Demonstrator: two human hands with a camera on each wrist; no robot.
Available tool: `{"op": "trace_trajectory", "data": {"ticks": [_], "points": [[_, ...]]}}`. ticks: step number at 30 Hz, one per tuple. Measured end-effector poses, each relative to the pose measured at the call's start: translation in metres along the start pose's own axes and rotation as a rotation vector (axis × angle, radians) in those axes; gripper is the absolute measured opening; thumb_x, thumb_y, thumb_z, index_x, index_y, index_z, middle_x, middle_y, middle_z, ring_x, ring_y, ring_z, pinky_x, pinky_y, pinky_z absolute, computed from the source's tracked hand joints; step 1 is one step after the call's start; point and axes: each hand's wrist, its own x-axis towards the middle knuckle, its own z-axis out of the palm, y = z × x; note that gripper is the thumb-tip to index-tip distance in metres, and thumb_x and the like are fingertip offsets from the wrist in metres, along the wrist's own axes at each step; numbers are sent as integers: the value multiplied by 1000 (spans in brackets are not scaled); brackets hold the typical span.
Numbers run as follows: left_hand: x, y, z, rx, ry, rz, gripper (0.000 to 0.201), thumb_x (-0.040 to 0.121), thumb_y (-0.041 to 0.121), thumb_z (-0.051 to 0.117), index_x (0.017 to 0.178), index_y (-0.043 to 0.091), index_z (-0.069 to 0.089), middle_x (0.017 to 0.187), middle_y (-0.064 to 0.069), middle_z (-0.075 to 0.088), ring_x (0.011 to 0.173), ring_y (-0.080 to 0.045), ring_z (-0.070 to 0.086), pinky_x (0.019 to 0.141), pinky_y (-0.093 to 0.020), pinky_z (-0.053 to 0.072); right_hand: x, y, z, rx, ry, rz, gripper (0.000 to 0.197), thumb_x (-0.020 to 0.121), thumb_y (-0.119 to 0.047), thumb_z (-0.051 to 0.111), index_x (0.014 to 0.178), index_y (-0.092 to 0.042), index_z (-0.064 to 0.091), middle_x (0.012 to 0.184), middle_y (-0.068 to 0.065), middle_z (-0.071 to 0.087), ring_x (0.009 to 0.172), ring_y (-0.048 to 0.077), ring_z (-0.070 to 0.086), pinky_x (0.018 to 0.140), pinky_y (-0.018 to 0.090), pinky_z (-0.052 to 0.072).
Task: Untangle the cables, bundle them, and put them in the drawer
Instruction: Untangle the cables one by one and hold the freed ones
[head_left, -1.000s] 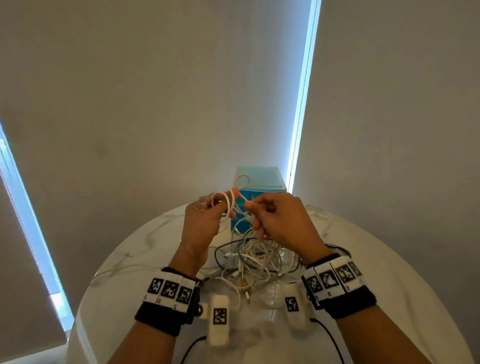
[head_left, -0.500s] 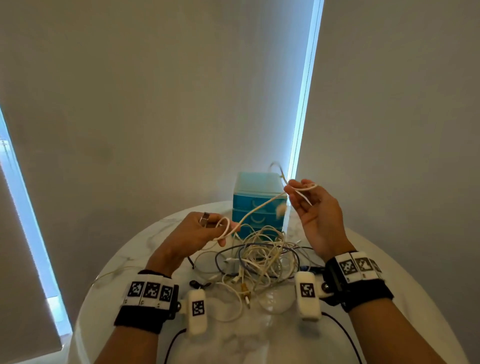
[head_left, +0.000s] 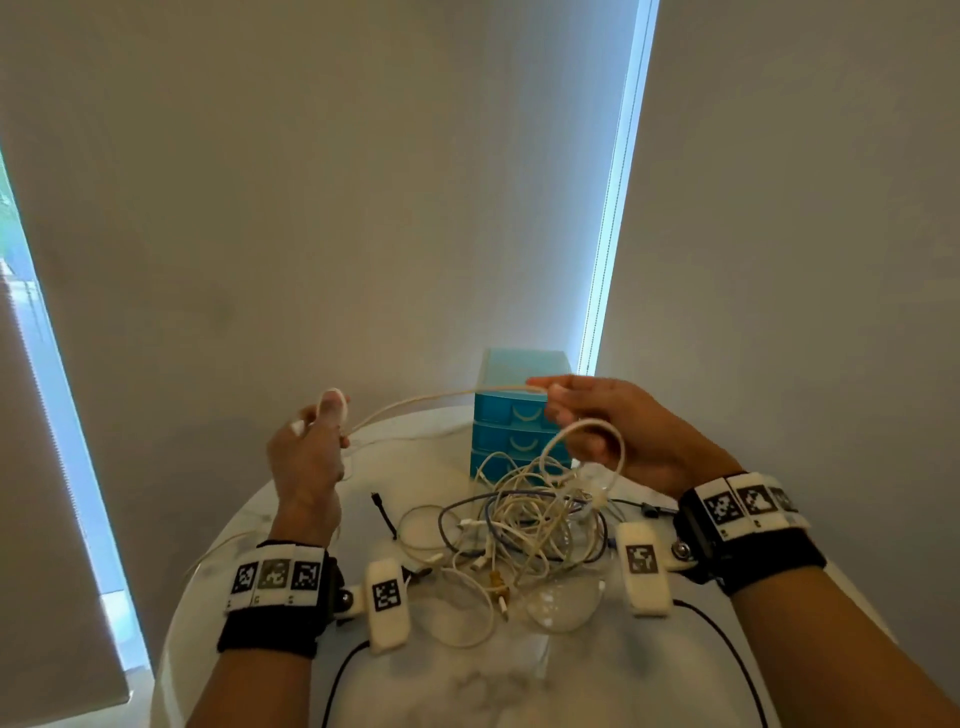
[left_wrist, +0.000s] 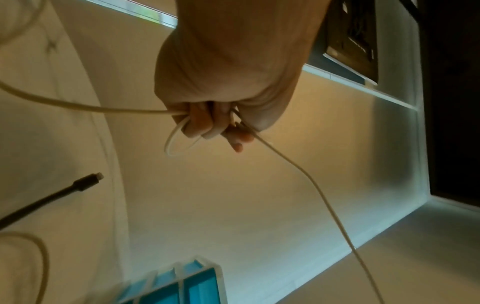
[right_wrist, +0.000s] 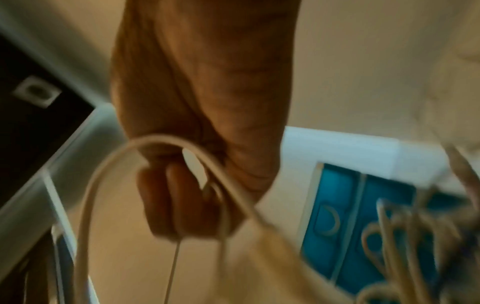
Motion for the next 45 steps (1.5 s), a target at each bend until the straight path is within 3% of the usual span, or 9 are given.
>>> {"op": "trace_trajectory", "data": {"ticks": [6, 10, 14, 17, 21, 28, 33, 38, 45], "points": [[-7, 23, -4, -25, -175, -53, 22, 99, 37, 69, 94, 16, 74, 61, 4, 40, 46, -11, 32, 41, -25, 26, 29, -15, 2, -1200, 263, -42, 12, 105, -34, 68, 100, -33, 79, 103, -3, 72, 95, 19, 70, 86, 33, 57], [-22, 41, 3, 48, -319, -73, 21, 97, 36, 53, 98, 18, 65, 59, 5, 34, 49, -13, 25, 45, -27, 22, 50, -23, 7, -1270, 690, -64, 15, 101, -22, 65, 98, -29, 78, 101, 3, 72, 79, 21, 61, 65, 29, 42], [-31, 75, -4, 446, -213, 123, 38, 96, 51, 51, 113, 19, 63, 83, 2, 62, 74, -17, 57, 74, -39, 44, 58, -33, 18, -1343, 736, 84, 21, 98, -25, 57, 86, -9, 62, 89, 11, 63, 83, 31, 58, 74, 34, 43], [-44, 102, 1, 488, -345, 317, 45, 87, 57, 50, 87, 15, 68, 73, 6, 63, 67, -13, 56, 71, -36, 43, 73, -47, 43, -1430, 604, 55, 25, 104, -29, 49, 100, -7, 60, 97, 12, 58, 92, 31, 58, 80, 36, 45], [-72, 118, 23, 471, -779, 321, 56, 111, 44, 40, 62, 18, 43, 54, 9, 40, 49, -6, 33, 53, -17, 32, 103, -65, 99, -1088, -159, -316, 51, 115, -21, 41, 160, -46, 37, 151, 0, 63, 144, 17, 51, 109, 30, 40], [-58, 107, 14, 347, -727, 159, 47, 111, 44, 37, 71, 22, 49, 72, -1, 46, 55, -9, 30, 52, -25, 27, 53, -72, 70, -318, 97, -449, 31, 110, -7, 48, 126, -6, 74, 99, 13, 77, 93, 29, 76, 97, 42, 63], [-60, 108, 47, 211, -734, 6, 46, 113, 52, 36, 86, 21, 55, 72, 8, 52, 52, -5, 35, 51, -22, 26, 17, 4, 65, -275, 7, -218, 43, 100, 7, 61, 133, -18, 68, 123, 1, 77, 120, 25, 72, 101, 40, 61], [-77, 89, 79, 320, -861, -85, 35, 111, 38, 37, 92, 18, 58, 79, 0, 55, 52, -7, 44, 50, -22, 35, 5, 60, 102, -188, -3, -85, 52, 94, -19, 82, 137, -31, 57, 129, -10, 76, 128, 10, 67, 110, 36, 53], [-68, 79, 70, 468, -882, 43, 42, 114, 38, 40, 124, 5, 65, 113, -4, 73, 102, -18, 68, 92, -31, 54, 6, 94, 110, 157, 103, -24, 26, 115, -17, 44, 110, -6, 67, 73, 5, 61, 84, 28, 67, 92, 42, 59]]}}
